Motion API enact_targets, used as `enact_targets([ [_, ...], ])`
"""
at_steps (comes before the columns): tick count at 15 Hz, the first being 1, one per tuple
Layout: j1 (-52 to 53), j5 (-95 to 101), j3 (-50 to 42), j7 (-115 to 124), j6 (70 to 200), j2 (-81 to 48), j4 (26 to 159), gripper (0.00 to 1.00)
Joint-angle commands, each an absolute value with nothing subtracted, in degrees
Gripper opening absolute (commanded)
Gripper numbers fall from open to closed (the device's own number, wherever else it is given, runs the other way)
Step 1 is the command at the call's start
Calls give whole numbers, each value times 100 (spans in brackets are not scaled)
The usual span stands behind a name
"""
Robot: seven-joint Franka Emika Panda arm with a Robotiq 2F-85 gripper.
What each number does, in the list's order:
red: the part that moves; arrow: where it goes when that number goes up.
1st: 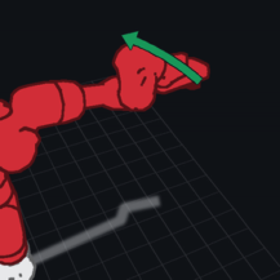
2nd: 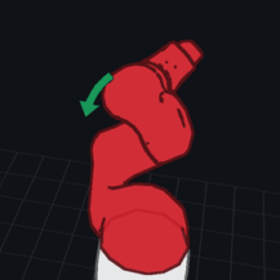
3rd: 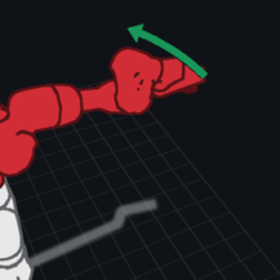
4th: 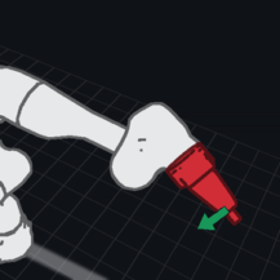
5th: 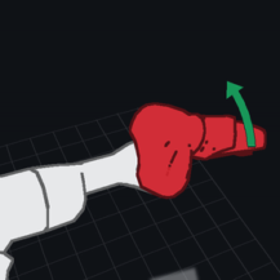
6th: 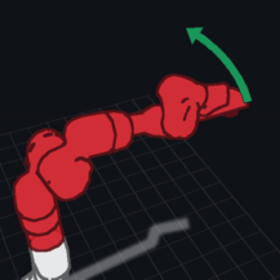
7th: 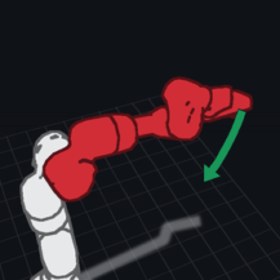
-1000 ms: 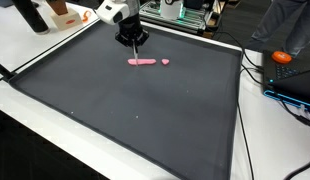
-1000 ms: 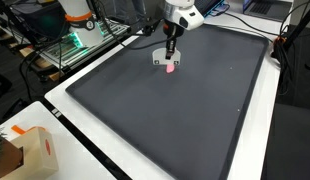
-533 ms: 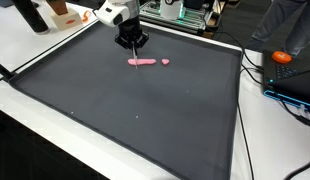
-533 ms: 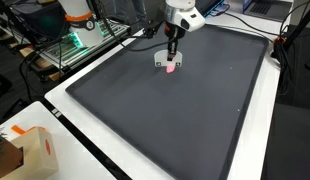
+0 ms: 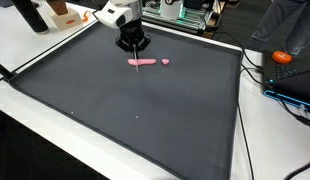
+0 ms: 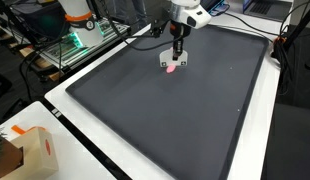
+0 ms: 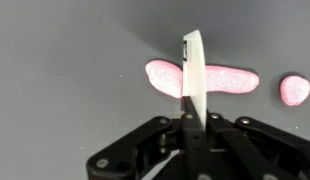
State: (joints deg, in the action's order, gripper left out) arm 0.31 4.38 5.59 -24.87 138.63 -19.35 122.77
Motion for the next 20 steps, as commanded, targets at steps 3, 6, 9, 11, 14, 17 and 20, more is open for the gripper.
enact_targets([
  [3,168,775,535,-2339,13810,-2229,11944,1],
  [6,147,844,476,-2213,13542,-2298,11844,1],
  [9,14,629,516,-2304,13345,-2226,11884,1],
  [11,-85,465,559,-2430,13311,-2163,11955,1],
  [14,-250,150,589,-2629,13367,-2088,12104,1],
  [17,-362,5,556,-2806,13341,-2018,12221,1],
  [20,-413,23,526,-2929,13237,-1899,12354,1],
])
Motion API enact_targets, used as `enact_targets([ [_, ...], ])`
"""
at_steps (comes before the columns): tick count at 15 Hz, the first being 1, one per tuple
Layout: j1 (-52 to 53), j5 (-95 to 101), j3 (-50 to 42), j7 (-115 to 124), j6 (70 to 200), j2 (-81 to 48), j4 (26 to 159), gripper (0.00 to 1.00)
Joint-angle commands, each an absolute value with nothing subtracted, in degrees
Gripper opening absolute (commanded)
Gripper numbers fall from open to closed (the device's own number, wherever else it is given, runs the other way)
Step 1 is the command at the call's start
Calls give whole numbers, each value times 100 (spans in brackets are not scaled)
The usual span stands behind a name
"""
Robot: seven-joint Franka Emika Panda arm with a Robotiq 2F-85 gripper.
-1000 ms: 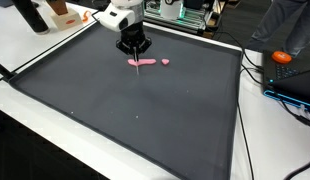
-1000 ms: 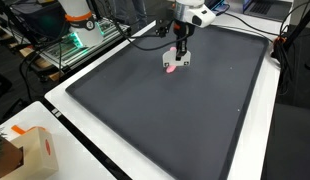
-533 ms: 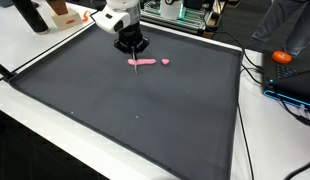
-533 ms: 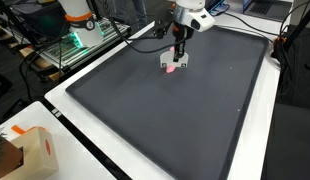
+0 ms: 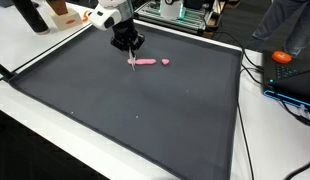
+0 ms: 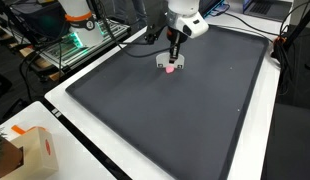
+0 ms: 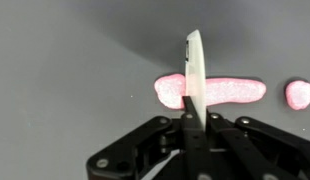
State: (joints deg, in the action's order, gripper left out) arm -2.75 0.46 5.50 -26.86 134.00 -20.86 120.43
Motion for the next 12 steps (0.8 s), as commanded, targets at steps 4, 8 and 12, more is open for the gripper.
enact_targets([
  [4,-430,82,501,-3071,12879,-1793,12462,1],
  [8,-427,34,497,-3110,12869,-1824,12478,1],
  [12,-415,-93,575,-3151,13379,-1935,12401,1],
])
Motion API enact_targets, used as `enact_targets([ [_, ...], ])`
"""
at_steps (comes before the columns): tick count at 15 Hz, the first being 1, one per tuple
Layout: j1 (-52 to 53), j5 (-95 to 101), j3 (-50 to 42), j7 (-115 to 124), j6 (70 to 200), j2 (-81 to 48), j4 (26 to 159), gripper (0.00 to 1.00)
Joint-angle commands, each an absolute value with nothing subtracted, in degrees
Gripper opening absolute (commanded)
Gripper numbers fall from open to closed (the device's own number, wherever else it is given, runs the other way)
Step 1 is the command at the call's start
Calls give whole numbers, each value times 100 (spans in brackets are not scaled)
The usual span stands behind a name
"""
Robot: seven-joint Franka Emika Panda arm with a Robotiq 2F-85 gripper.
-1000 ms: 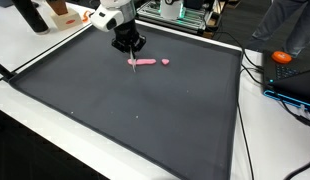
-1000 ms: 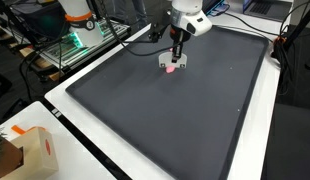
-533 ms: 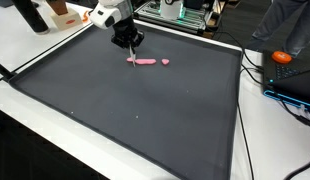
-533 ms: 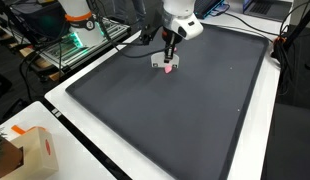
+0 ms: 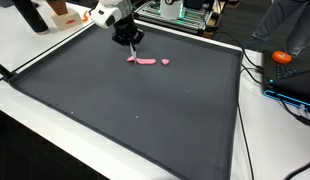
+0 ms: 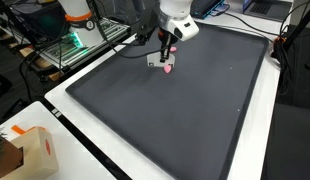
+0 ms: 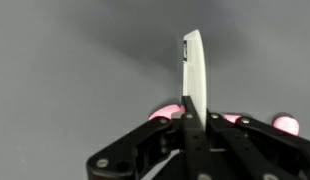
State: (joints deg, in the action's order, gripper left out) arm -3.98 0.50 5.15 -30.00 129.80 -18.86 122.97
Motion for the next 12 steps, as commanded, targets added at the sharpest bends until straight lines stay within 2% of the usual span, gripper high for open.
enact_targets([
  [1,-393,-88,596,-3131,13546,-1982,12360,1],
  [12,27,473,637,-2757,13680,-2350,11805,1],
])
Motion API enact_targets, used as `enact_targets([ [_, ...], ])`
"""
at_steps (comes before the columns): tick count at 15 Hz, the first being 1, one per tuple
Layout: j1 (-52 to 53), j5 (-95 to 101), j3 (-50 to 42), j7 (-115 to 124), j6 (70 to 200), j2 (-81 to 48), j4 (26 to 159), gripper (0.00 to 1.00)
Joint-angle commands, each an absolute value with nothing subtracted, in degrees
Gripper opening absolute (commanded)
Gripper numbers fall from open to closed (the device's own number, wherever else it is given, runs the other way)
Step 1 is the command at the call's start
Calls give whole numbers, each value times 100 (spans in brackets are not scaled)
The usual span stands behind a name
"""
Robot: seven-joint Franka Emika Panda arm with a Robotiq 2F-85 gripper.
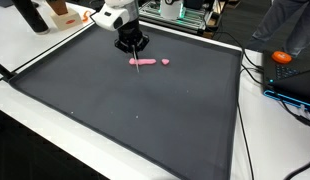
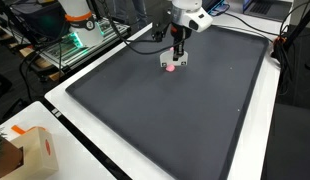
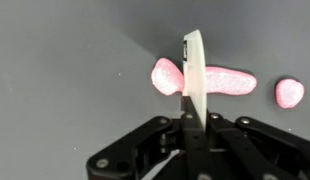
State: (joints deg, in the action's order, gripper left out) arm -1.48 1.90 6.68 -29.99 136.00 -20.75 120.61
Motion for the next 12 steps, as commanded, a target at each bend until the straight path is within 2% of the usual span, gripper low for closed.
enact_targets([
  [1,91,624,595,-2636,13652,-2405,11728,1],
  [12,199,1314,248,-1783,13492,-2322,11512,1],
])
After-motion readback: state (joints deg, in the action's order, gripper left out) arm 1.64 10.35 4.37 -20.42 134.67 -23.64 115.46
